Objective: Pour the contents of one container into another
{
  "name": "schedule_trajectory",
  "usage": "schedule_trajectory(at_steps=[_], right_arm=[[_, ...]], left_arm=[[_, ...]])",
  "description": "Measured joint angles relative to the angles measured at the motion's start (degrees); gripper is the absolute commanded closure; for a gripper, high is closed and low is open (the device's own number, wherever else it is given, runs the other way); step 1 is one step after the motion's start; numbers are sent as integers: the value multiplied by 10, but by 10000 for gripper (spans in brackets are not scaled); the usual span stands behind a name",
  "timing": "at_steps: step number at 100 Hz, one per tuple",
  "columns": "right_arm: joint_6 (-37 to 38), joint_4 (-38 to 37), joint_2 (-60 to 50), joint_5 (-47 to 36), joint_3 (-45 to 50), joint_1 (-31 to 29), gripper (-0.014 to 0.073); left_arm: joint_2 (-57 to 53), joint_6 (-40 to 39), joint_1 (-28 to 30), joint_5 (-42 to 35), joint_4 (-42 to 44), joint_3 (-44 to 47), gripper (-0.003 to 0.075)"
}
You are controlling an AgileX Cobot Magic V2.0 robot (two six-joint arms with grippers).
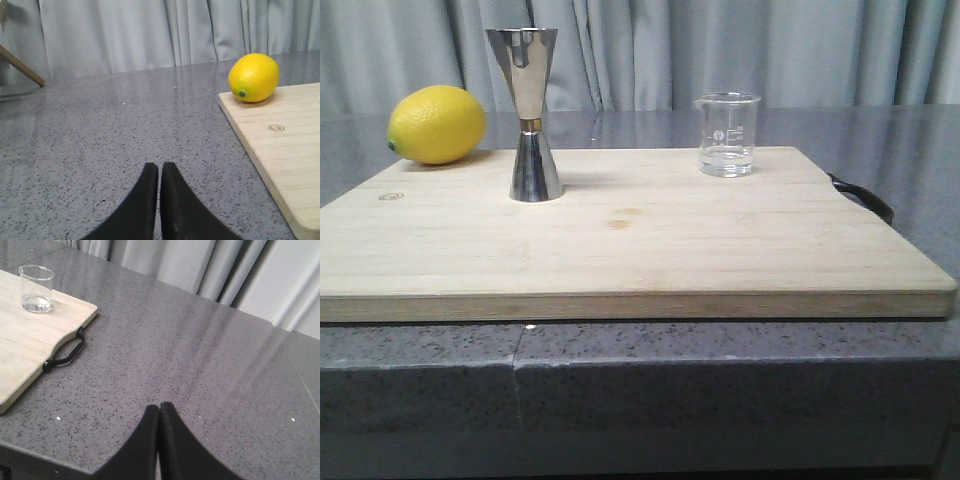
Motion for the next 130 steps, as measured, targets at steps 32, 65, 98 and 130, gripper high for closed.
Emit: schedule_trajectory(at_steps=[32, 65, 98, 130], right_arm=[[1, 10, 0, -18, 20, 0, 643], [180, 50, 0, -333, 155, -22, 643], [240, 110, 0, -351, 241, -146, 643], [186, 146, 0, -380, 297, -153, 643]], left_arm=[[0, 0, 0, 0, 0, 0, 739], [0, 0, 0, 0, 0, 0, 739], [0, 0, 0, 0, 0, 0, 739], [0, 0, 0, 0, 0, 0, 739]])
